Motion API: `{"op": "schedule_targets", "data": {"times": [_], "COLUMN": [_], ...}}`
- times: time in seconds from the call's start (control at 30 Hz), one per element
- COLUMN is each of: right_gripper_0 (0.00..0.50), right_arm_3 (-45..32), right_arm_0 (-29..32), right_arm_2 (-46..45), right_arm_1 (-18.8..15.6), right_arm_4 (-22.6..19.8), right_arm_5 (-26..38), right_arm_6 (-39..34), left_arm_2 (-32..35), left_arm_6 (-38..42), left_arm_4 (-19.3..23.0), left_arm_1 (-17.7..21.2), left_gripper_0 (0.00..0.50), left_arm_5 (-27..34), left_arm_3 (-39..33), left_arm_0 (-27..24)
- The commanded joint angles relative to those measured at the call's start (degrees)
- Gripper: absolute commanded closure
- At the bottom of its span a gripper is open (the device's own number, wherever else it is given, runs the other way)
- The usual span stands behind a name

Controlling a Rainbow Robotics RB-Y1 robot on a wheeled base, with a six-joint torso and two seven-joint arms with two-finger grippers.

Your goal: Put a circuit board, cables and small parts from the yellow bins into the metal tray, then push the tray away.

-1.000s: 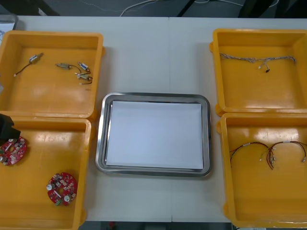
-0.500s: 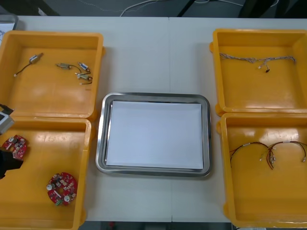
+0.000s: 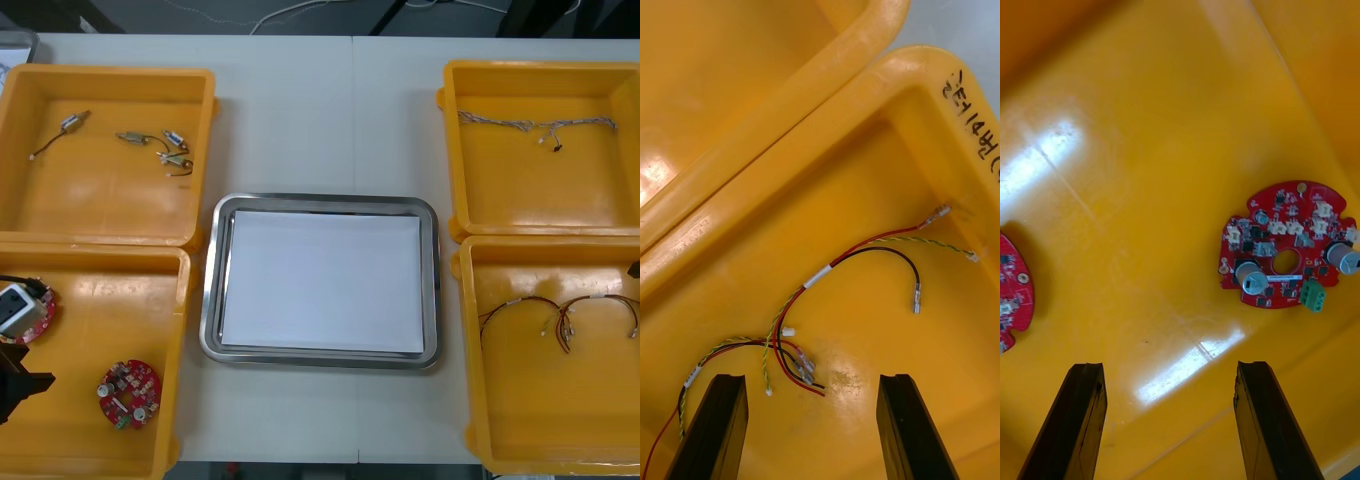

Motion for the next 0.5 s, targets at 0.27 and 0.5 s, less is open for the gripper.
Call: {"op": "schedule_targets", "data": {"times": [0.27,0.5], "right_gripper_0": [0.000,0.000], "right_arm_3": [-1.8,-2.3], "right_arm_0": [4.0,6.4], "right_arm_2": [-1.6,0.2], "right_arm_1": [1.0,1.0], "right_arm_4": [1.1,7.0], "right_arm_5": [-2.4,-6.6], "right_arm_6": [-12.0,-13.2], "left_arm_2": [-4.5,-9.8], "left_arm_6": [-11.4,-12.1], "left_arm_4": [-3.9,-9.7], "left_arm_1": [-6.5,-6.4], "left_gripper_0": [0.000,0.000], "left_arm_5": [-4.7,-9.0], "left_arm_3": [-1.4,-1.5], "left_arm_0": [6.1,7.8]}}
